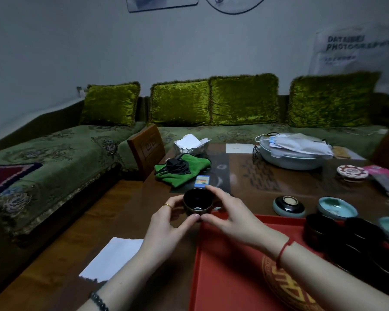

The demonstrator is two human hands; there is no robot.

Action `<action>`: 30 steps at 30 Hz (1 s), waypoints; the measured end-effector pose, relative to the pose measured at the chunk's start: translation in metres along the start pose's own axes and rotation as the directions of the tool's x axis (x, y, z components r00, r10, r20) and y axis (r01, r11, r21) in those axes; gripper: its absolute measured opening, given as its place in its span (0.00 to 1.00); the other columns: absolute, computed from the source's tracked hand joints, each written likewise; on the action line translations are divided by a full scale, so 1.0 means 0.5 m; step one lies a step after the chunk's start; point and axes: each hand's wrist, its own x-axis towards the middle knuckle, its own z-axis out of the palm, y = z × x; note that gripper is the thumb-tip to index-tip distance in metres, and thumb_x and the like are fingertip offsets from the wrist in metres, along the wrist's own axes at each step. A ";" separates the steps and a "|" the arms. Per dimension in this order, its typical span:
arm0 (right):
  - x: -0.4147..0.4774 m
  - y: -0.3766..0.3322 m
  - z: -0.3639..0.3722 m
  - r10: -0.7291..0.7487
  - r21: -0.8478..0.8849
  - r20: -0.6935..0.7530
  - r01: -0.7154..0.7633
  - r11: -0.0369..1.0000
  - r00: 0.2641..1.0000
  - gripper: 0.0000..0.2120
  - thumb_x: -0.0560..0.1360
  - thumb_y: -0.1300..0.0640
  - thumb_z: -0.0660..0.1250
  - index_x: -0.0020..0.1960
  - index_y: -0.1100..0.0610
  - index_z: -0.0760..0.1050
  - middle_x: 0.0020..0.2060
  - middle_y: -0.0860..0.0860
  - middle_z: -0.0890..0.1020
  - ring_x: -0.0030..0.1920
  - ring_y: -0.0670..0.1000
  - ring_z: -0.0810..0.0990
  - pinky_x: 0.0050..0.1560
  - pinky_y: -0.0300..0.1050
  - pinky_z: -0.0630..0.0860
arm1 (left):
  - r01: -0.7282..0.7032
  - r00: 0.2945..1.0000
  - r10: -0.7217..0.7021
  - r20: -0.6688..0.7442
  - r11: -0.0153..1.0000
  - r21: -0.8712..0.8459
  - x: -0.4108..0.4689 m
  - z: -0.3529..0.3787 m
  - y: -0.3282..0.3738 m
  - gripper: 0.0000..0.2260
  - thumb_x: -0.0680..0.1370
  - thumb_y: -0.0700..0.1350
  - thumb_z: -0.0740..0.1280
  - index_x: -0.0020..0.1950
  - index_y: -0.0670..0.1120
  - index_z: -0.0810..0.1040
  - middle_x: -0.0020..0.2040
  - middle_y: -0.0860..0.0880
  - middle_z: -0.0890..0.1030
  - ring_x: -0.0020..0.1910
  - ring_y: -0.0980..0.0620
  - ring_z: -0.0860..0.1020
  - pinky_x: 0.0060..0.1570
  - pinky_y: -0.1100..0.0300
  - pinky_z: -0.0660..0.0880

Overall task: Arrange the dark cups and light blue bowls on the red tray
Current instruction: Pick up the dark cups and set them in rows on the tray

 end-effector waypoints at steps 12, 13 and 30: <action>-0.198 0.013 -0.175 0.056 -0.091 -0.068 -0.062 0.994 0.996 0.29 0.67 0.52 0.73 0.65 0.52 0.68 0.57 0.48 0.79 0.55 0.40 0.77 0.59 0.34 0.72 | -0.018 0.986 0.052 0.157 0.977 -0.211 -0.080 0.148 0.135 0.17 0.65 0.43 0.76 0.50 0.52 0.76 0.47 0.56 0.83 0.46 0.61 0.82 0.49 0.70 0.76; -0.215 0.017 -0.186 0.071 -0.096 -0.067 -0.077 0.992 0.995 0.29 0.67 0.52 0.73 0.65 0.52 0.68 0.58 0.48 0.78 0.56 0.41 0.77 0.60 0.37 0.72 | -0.018 0.984 0.057 0.172 0.975 -0.222 -0.088 0.161 0.145 0.17 0.65 0.43 0.76 0.51 0.51 0.76 0.48 0.56 0.83 0.46 0.61 0.82 0.48 0.70 0.76; -0.417 0.065 -0.297 0.218 -0.283 -0.066 -0.227 0.932 0.974 0.30 0.64 0.45 0.74 0.64 0.49 0.70 0.60 0.45 0.77 0.62 0.42 0.73 0.65 0.40 0.67 | 0.084 0.914 0.048 0.403 0.949 -0.303 -0.188 0.321 0.224 0.16 0.65 0.41 0.76 0.48 0.51 0.75 0.45 0.54 0.83 0.45 0.60 0.82 0.44 0.68 0.77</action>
